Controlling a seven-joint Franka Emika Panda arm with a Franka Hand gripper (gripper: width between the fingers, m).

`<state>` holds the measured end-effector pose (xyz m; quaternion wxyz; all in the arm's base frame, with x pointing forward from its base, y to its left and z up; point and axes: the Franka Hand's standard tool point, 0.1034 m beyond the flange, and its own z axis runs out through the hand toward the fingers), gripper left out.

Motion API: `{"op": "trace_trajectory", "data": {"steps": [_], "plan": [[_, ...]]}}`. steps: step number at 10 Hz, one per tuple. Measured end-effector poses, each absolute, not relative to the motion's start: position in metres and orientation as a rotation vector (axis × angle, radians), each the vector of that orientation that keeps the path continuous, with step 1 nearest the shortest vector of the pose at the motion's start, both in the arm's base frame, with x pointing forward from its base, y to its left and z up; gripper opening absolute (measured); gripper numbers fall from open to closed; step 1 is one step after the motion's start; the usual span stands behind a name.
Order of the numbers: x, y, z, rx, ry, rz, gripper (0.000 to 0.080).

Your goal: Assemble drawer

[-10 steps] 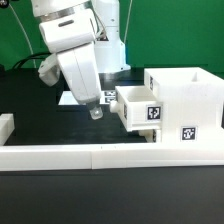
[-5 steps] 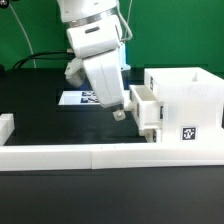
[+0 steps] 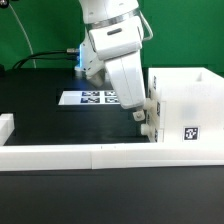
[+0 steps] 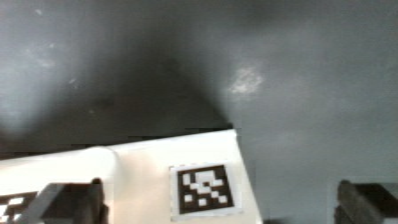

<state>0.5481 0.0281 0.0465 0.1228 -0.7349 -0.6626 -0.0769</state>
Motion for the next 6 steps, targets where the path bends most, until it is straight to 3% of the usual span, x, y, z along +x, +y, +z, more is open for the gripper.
{"op": "trace_trajectory", "data": {"steps": [6], "plan": [[0.5476,0.0182,0.0451,-2.162,-1.915,-0.221,0.0649]]}}
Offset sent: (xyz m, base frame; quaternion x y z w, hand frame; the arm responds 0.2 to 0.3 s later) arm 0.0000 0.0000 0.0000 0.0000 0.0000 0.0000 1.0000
